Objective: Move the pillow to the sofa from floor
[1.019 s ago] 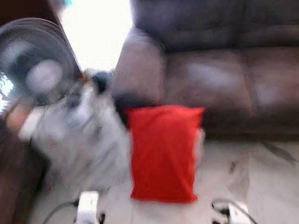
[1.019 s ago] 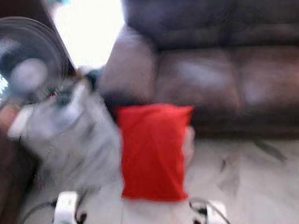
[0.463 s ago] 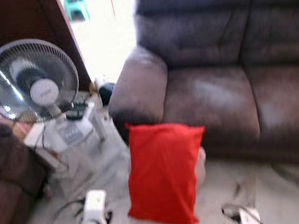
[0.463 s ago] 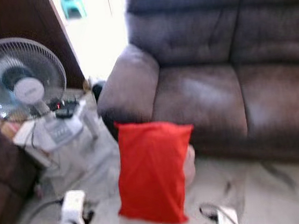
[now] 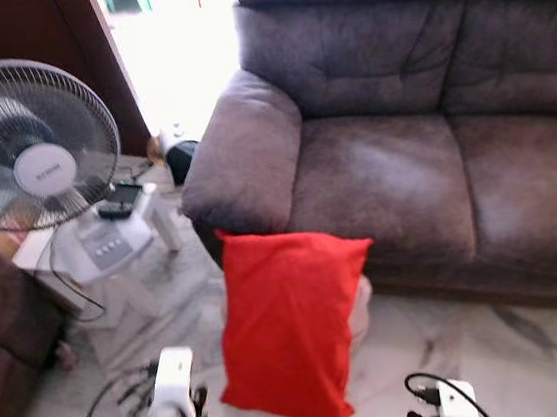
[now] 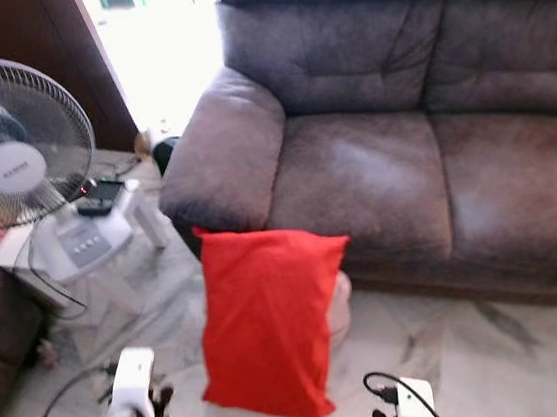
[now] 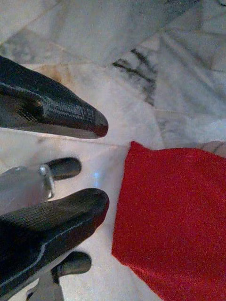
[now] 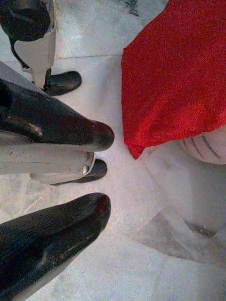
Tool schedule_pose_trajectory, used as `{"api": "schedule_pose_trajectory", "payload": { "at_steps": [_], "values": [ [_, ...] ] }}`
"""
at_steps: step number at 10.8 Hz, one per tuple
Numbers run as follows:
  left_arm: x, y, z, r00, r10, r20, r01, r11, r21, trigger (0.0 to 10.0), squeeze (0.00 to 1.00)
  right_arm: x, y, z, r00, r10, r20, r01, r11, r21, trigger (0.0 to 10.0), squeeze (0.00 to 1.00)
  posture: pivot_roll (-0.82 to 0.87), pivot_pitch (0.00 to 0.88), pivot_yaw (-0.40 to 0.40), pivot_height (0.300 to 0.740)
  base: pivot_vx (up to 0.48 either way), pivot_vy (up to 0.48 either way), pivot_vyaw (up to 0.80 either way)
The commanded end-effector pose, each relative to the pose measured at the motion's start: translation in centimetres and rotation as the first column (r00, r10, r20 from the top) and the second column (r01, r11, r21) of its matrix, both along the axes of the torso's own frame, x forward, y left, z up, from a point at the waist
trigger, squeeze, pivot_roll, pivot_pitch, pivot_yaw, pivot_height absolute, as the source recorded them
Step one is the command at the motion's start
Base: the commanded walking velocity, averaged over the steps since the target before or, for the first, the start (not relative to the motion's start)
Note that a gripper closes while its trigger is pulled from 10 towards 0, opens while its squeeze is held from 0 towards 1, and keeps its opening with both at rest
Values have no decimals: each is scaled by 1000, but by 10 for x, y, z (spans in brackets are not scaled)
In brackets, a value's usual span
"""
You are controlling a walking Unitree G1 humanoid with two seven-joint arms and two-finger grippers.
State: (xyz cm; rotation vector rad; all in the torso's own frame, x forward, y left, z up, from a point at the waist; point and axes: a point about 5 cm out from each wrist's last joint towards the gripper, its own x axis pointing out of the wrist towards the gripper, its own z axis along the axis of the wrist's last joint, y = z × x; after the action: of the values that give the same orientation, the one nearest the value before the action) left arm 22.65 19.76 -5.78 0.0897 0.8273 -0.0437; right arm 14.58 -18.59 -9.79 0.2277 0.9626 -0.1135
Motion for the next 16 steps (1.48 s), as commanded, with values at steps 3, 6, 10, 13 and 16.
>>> {"api": "schedule_pose_trajectory", "payload": {
  "at_steps": [3, 6, 10, 13, 16],
  "values": [
    [-7, 5, -4, 1000, 11, -28, -11, 1000, 3, 10000, 0, -6, 4, -3, 1000, 0, -19, 0, 1000, 10, 10000, 0, -18, 69, 12, 740, 0, 0, 0],
    [-7, 13, -2, 999, 23, -23, -23, 999, 37, 10000, 0, -5, 10, -3, 1000, -4, -16, 4, 1000, 16, 10000, 0, -23, 54, 46, 740, 0, 0, 0],
    [-3, 23, 2, 1000, 18, -4, -18, 998, 64, 10000, 0, -1, 20, -2, 999, -36, 2, 36, 999, 31, 10000, 0, -23, 47, 95, 740, 0, 0, 0],
    [-3, 29, 4, 999, 36, 9, -37, 996, 83, 10000, 0, 31, 27, 10, 997, -41, 64, 39, 999, 35, 10000, 0, -44, 65, 89, 740, 0, 0, 0],
    [-10, 17, -3, 999, 50, -13, -49, 997, 67, 10000, 0, 19, 7, 6, 998, -42, 40, 43, 999, -20, 10000, 0, -72, 64, 49, 740, 0, -85, 0]
  ]
}}
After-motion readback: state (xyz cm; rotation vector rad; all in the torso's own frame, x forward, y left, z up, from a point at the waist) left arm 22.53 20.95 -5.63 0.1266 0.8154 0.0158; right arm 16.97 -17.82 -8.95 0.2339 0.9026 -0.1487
